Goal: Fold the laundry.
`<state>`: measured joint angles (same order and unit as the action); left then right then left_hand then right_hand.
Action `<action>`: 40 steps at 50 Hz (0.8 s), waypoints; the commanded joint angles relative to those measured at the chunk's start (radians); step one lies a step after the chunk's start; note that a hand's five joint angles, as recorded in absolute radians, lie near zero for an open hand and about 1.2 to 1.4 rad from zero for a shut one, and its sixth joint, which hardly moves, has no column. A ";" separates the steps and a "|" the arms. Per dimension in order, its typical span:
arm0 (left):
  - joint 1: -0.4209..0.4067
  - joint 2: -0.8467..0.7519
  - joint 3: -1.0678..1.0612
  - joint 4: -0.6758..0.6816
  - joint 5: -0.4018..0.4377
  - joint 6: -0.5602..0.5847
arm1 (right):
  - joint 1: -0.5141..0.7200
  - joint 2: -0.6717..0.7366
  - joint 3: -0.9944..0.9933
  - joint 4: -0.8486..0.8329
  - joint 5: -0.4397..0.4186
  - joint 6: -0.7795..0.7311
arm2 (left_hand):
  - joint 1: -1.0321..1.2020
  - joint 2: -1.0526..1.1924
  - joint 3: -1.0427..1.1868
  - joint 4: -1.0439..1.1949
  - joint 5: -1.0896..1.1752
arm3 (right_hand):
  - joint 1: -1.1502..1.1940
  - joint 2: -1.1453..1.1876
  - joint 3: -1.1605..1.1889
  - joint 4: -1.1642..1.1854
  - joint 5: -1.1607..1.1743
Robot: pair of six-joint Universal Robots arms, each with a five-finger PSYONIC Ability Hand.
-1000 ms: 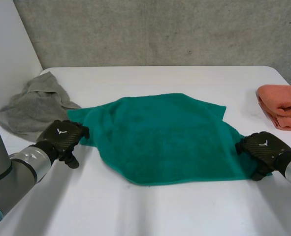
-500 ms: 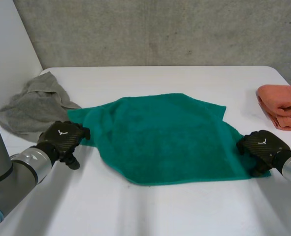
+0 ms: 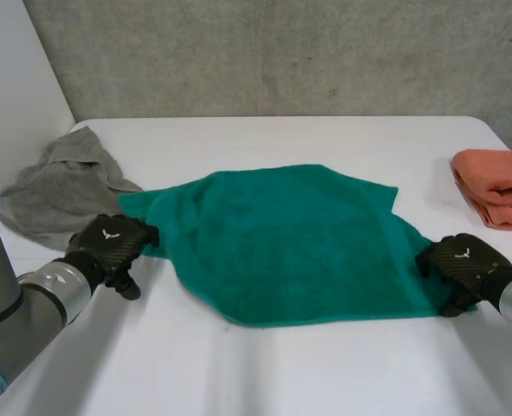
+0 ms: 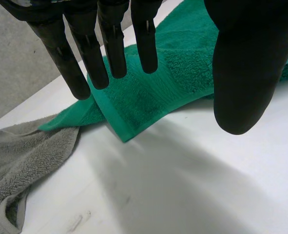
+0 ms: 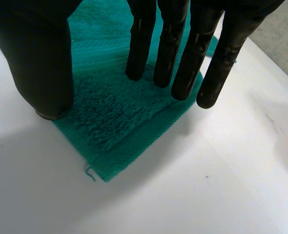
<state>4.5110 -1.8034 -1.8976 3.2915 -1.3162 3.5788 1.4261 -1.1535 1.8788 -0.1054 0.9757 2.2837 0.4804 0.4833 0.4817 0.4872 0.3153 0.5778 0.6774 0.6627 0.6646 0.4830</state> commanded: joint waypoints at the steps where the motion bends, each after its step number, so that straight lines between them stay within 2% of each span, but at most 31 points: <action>1: 0.002 -0.001 0.000 0.000 0.000 0.000 | 0.005 0.021 -0.021 -0.022 0.003 -0.001 | 0.077 0.074 0.075 0.070 0.067 | 0.185 0.086 0.100 0.099 0.106; 27: 0.004 0.006 -0.001 -0.001 0.000 0.000 | 0.016 0.075 -0.096 -0.053 0.043 0.014 | 0.074 0.071 0.072 0.067 0.064 | 0.256 0.156 0.171 0.169 0.176; 40: 0.005 0.007 -0.011 0.000 0.000 0.000 | 0.054 0.121 -0.145 -0.053 0.070 0.016 | 0.074 0.071 0.072 0.067 0.064 | 0.455 0.356 0.370 0.369 0.376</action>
<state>4.5155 -1.7966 -1.9054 3.2906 -1.3162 3.5788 1.4684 -1.0445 1.7482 -0.1584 1.0351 2.2991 0.4804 0.4833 0.4817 0.4868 0.3146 0.7128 0.8348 0.8380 0.8404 0.4864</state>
